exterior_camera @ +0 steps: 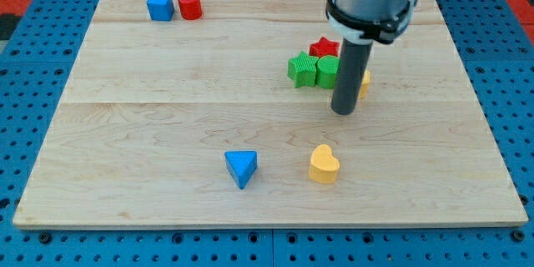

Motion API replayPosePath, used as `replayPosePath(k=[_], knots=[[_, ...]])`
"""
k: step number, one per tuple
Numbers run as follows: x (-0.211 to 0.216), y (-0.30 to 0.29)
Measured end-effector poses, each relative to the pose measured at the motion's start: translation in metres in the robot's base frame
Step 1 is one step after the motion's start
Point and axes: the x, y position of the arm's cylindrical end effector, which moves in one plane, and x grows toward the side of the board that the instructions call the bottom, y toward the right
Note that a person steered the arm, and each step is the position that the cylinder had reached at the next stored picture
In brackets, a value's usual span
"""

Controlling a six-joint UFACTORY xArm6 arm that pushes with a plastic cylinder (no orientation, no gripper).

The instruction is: Move yellow heart slightly up

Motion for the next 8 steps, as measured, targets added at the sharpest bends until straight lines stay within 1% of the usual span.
replayPosePath(k=[1,2,3,4,5,6,7,8], knots=[[-0.012,0.012],[-0.049,0.012],[-0.044,0.012],[0.003,0.026],[0.067,0.048],[0.125,0.020],[0.134,-0.042],[0.124,-0.077]])
